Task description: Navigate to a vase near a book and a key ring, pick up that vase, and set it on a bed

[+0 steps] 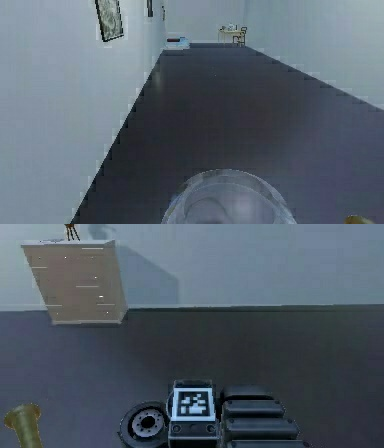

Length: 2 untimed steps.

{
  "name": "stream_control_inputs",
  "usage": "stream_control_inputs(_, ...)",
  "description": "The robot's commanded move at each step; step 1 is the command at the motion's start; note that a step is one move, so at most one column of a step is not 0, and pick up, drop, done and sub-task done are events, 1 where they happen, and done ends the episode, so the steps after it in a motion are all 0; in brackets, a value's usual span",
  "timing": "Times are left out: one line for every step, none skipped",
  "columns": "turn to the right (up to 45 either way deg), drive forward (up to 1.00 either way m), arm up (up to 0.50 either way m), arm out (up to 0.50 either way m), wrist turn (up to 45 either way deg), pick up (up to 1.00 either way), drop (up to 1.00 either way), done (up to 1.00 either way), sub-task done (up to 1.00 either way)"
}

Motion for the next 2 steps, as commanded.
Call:
stream_control_inputs(0.0, 1.0, 0.0, 0.0, 0.0, 0.0, 0.0, 0.0, 0.0)
stream_control_inputs(0.0, 1.0, 0.0, 0.0, 0.0, 0.0, 0.0, 0.0, 0.0)
